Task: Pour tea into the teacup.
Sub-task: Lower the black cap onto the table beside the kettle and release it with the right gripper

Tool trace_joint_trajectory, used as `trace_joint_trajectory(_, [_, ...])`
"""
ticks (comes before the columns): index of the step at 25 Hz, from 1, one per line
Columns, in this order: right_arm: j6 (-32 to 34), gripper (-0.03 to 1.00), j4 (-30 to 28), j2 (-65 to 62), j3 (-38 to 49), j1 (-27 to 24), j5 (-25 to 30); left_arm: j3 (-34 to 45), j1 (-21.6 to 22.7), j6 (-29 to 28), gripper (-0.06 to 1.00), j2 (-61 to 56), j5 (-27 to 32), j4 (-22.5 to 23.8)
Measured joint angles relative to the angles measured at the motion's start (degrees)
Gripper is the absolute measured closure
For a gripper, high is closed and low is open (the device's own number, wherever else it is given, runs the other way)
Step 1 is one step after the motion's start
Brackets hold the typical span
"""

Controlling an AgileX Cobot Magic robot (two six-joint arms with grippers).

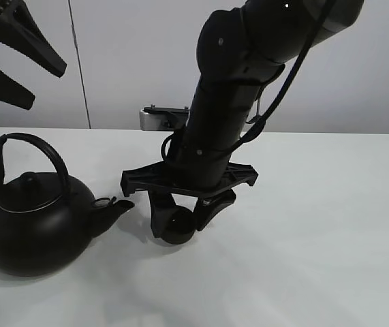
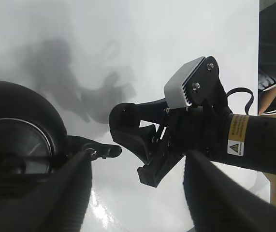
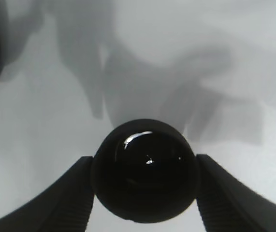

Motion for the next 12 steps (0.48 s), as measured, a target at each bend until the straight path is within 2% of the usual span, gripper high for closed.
trace_joint_trajectory(12, [-1.30, 0.56, 0.66, 1.53, -0.36, 0.00, -0.50, 0.00, 0.00, 0.00, 0.53, 0.00, 0.00, 0.00])
